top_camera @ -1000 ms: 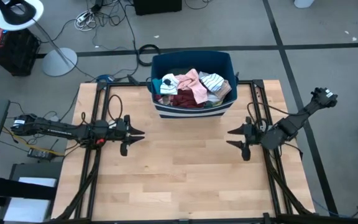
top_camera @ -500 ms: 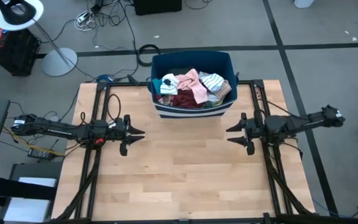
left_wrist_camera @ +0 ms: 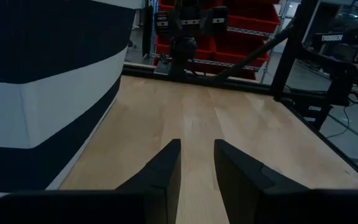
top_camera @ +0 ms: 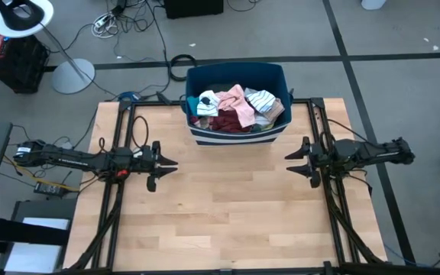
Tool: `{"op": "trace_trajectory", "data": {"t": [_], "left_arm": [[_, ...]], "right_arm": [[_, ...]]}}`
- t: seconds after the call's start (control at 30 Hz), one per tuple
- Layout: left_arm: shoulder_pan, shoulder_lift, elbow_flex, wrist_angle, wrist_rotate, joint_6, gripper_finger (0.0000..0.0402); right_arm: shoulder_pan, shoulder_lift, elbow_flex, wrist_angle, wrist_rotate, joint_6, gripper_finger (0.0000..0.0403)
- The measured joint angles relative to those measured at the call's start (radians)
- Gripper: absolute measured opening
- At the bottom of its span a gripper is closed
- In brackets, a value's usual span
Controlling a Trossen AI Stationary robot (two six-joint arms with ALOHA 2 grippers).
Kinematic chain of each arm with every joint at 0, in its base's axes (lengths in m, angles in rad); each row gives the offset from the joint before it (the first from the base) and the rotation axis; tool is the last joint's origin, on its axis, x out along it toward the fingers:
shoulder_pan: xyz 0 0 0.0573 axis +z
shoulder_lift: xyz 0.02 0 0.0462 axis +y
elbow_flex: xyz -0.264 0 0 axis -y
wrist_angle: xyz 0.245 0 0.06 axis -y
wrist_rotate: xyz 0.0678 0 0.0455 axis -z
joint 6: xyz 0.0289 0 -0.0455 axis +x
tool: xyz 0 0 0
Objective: Sort clothes
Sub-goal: Return to Home Position
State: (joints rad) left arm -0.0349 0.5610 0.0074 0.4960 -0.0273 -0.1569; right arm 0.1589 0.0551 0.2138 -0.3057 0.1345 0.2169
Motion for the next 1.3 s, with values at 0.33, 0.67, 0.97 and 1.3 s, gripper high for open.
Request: {"op": "trace_trajectory", "data": {"t": [0.33, 0.67, 0.97, 1.3], "left_arm": [[0.0, -0.113, 0.0, -0.091, 0.007, -0.008, 0.0102], [0.0, -0.433, 0.0, -0.376, -0.004, -0.006, 0.0102], [0.0, -0.562, 0.003, -0.492, -0.039, 0.034, 0.0102], [0.0, -0.561, 0.006, -0.504, -0.02, 0.046, 0.0102]], "right_arm": [[0.003, -0.052, -0.011, -0.052, 0.0, 0.037, 0.0208], [0.003, -0.051, -0.022, -0.043, 0.0, 0.051, 0.0208], [0.003, -0.051, -0.022, -0.038, 0.001, 0.051, 0.0208], [0.003, -0.051, -0.022, -0.062, 0.002, 0.016, 0.0208]]}}
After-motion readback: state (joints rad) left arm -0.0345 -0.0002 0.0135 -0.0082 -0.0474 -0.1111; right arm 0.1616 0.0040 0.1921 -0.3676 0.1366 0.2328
